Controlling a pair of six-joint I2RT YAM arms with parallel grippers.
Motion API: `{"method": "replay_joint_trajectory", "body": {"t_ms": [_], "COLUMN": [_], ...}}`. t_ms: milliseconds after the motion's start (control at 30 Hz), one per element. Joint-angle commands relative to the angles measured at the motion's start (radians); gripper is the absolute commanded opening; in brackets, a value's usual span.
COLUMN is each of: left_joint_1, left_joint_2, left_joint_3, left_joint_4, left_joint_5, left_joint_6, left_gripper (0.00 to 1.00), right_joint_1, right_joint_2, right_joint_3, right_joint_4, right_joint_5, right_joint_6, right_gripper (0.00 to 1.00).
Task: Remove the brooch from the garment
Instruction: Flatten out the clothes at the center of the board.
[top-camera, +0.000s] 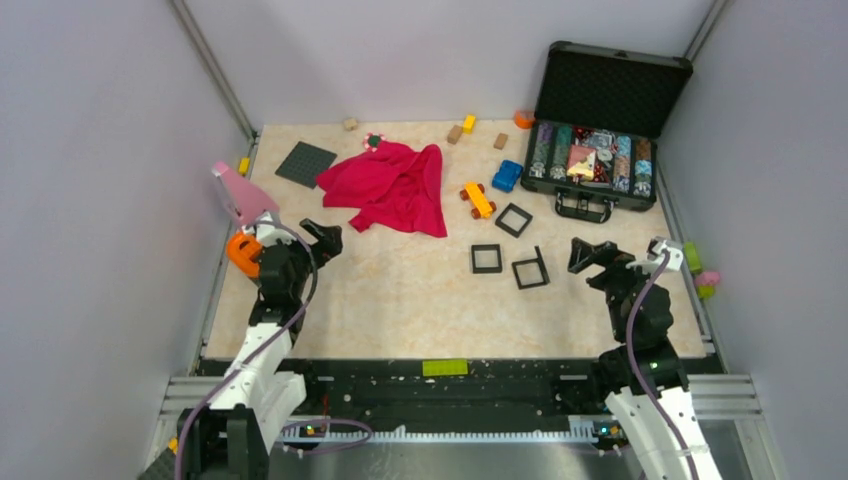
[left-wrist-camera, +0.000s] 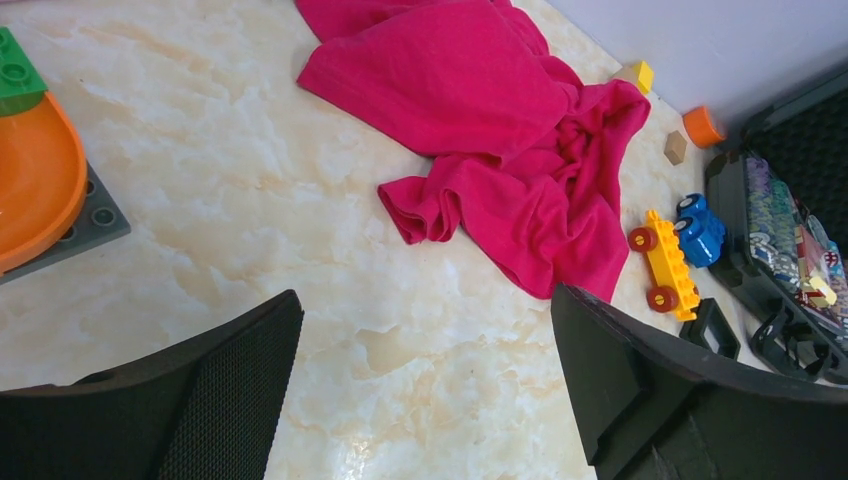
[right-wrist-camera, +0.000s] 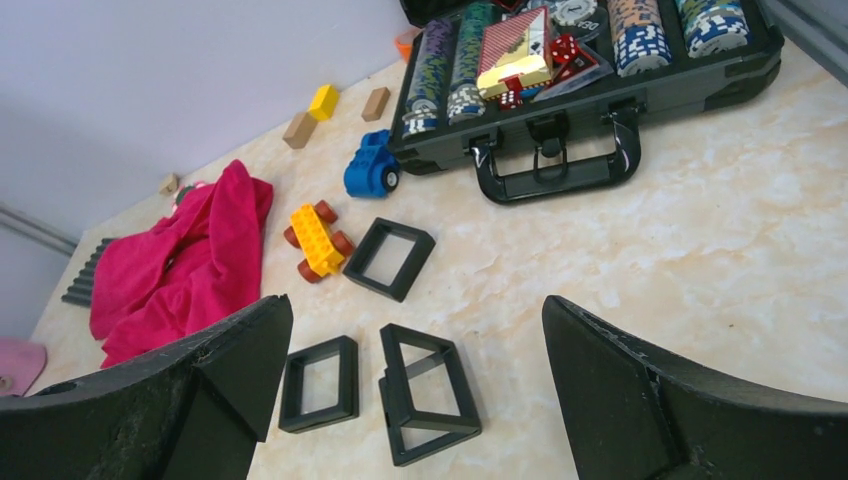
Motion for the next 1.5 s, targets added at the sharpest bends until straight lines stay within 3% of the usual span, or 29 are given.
{"method": "replay_joint_trajectory", "body": {"t_ms": [0, 200, 333, 467, 700, 900, 1000, 1167, 1267, 1467], "left_joint_1": [0.000, 0.000, 0.000, -0.033, -0.195, -0.198, -0.198, -0.198, -0.198, -0.198], "left_joint_2": [0.073, 0.135, 0.145, 0.204, 0.414, 0.632, 0.727, 0.861, 0.933, 0.998], "left_joint_3": [0.025, 0.104, 0.094, 0.108, 0.346, 0.541, 0.627, 0.738, 0.775, 0.829], "left_joint_4": [0.073, -0.005, 0.040, 0.096, -0.091, -0.235, -0.298, -0.373, -0.376, -0.373], "left_joint_5": [0.024, 0.075, 0.123, 0.128, 0.005, -0.022, -0.078, -0.086, -0.076, -0.092], "left_joint_6": [-0.046, -0.027, -0.029, -0.031, 0.092, 0.141, 0.151, 0.163, 0.171, 0.203], "left_gripper": [0.97, 0.96, 0.96, 0.90, 0.88, 0.87, 0.87, 0.82, 0.76, 0.50], "right_joint_1": [0.005, 0.007, 0.008, 0.007, 0.006, 0.007, 0.007, 0.011, 0.013, 0.014], "right_joint_2": [0.006, 0.027, 0.025, 0.044, 0.132, 0.352, 0.458, 0.506, 0.502, 0.510], "right_joint_3": [0.035, 0.073, 0.071, 0.077, 0.147, 0.245, 0.281, 0.272, 0.263, 0.253], "right_joint_4": [0.036, -0.006, -0.006, 0.005, 0.002, -0.077, -0.101, -0.071, -0.055, -0.045], "right_joint_5": [-0.054, -0.027, -0.038, -0.063, -0.175, -0.310, -0.349, -0.392, -0.403, -0.419], "right_joint_6": [0.007, -0.021, -0.021, -0.018, -0.045, -0.094, -0.102, -0.110, -0.112, -0.107], "right_gripper": [0.99, 0.99, 0.99, 0.98, 0.98, 0.96, 0.86, 0.85, 0.85, 0.84]}}
